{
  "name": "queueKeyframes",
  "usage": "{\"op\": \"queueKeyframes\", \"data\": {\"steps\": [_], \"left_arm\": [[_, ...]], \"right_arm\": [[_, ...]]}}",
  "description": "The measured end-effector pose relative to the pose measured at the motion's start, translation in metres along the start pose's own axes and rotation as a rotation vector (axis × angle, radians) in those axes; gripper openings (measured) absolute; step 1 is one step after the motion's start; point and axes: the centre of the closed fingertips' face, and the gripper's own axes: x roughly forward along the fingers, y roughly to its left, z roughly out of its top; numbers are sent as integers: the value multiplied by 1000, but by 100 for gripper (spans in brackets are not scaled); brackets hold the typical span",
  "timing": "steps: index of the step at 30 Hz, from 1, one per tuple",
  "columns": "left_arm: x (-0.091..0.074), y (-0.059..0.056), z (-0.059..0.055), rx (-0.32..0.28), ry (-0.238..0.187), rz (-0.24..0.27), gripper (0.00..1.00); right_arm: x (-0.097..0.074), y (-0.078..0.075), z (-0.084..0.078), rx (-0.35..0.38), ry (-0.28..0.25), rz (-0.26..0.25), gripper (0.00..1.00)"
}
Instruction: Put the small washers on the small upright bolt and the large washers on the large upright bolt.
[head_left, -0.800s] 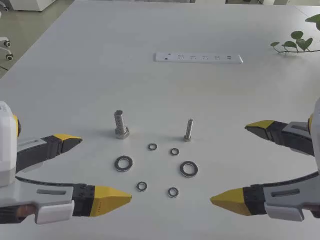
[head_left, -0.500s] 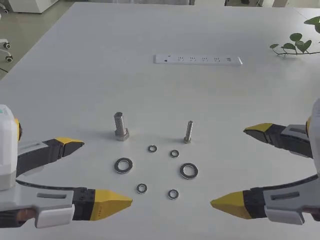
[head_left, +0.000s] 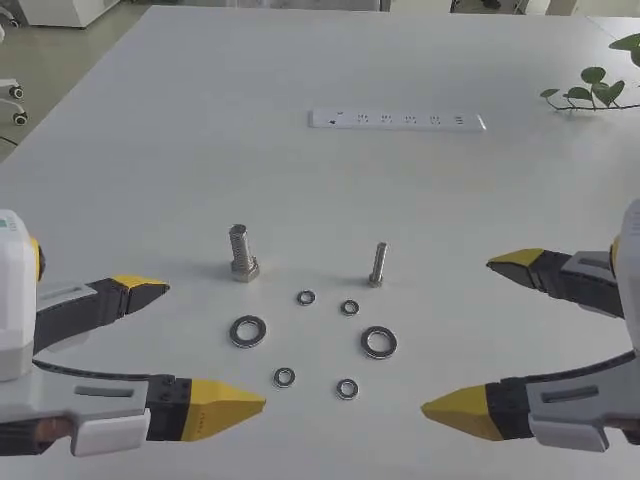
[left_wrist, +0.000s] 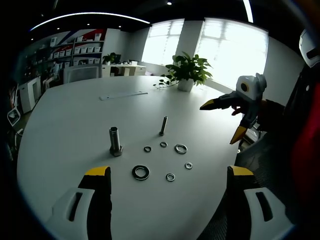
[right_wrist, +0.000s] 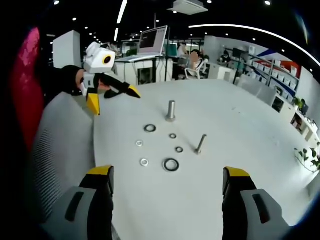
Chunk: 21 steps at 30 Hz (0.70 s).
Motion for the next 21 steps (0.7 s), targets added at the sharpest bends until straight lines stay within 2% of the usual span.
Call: {"op": "queueKeyframes", "data": {"steps": [21], "left_arm": [[0, 0, 1, 4, -1, -1, 96]], "right_arm": [[0, 1, 0, -6, 6, 4, 90]]}}
